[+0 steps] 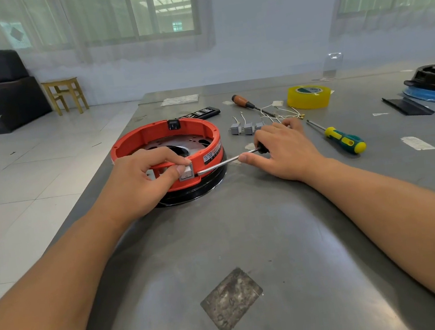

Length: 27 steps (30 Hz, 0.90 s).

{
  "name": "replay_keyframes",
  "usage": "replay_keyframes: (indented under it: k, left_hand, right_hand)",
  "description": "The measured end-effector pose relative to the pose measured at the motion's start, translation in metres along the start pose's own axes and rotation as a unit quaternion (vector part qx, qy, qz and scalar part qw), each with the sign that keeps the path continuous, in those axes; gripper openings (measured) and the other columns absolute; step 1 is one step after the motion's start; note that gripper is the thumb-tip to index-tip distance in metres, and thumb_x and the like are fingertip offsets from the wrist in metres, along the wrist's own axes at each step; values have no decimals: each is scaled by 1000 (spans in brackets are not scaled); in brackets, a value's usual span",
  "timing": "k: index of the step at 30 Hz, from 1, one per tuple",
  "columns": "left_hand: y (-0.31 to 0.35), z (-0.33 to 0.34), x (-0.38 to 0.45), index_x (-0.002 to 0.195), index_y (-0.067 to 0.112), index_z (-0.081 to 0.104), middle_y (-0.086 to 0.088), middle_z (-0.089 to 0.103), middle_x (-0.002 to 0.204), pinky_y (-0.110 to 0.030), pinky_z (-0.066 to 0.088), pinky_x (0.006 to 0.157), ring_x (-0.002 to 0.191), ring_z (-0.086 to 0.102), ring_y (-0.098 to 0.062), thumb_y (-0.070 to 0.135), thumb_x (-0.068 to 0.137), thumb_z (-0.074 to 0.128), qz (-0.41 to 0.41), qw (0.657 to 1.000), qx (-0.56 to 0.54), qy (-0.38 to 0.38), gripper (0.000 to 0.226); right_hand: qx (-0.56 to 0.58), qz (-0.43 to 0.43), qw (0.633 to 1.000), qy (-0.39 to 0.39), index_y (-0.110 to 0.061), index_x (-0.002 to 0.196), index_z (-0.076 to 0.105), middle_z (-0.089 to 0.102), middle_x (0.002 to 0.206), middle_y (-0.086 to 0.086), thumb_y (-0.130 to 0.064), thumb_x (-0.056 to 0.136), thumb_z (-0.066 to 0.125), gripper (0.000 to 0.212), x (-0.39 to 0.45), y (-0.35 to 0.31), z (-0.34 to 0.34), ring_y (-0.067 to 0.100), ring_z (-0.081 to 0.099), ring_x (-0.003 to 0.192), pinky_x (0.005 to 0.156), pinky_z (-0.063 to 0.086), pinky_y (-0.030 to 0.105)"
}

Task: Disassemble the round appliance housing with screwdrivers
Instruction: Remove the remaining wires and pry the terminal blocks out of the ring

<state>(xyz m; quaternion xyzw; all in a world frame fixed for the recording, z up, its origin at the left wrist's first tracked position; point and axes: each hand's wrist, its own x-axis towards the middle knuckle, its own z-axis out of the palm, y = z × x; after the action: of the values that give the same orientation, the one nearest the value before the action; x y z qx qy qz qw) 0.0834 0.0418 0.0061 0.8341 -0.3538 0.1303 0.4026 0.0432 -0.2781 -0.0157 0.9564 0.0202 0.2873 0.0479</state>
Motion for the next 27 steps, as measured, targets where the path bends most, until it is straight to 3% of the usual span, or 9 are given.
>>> replay_keyframes:
  k: [3,7,13,16,21,25,27]
  left_hand:
    - [1,0,0,107,43,75,31,60,109,-19,45,87,104,53,11,29,98,71,-11,1000,-8,-2,16]
    - [3,0,1,104,45,74,16,66,114,-27,51,90,106,57,-3,30,99,69,-35,999,-26,-7,16]
    - [4,-2,3,94,49,72,24,66,105,-24,52,78,102,57,12,30,101,68,-49,998,-32,-19,21]
    - [3,-2,4,94,48,73,21,69,101,-26,54,78,98,53,25,30,101,68,-51,998,-36,-23,20]
    - [4,-3,2,96,49,73,26,64,107,-27,53,86,102,56,10,32,100,68,-52,998,-31,-24,18]
    - [6,-3,1,96,51,71,28,62,104,-21,47,84,97,48,29,31,99,70,-47,998,-21,-24,20]
    - [6,-3,0,97,48,74,25,64,103,-21,48,85,97,48,28,30,99,70,-46,999,-23,-18,18]
  right_hand:
    - [7,-6,999,33,-25,83,52,56,85,-8,-87,88,21,70,3,2,3,19,55,89,96,31,44]
    - [21,-15,997,79,-28,83,49,54,85,-10,-88,88,24,65,6,3,6,19,53,89,92,26,41]
    - [3,-19,991,132,-26,84,51,51,86,-8,-86,89,31,64,7,5,9,22,53,91,88,22,41]
    - [-12,-21,992,127,-25,85,51,51,87,-7,-85,90,30,63,6,6,6,22,52,92,89,23,42]
    - [-49,-48,993,95,-25,72,49,57,72,-8,-87,90,24,68,4,1,-2,20,55,76,84,32,40]
    - [-87,-56,994,39,-22,60,43,51,54,-8,-93,86,14,81,6,-3,-9,17,49,55,72,26,34]
    - [-87,-53,994,34,-22,58,44,48,50,-8,-93,85,14,82,5,-2,-11,14,45,51,72,26,32]
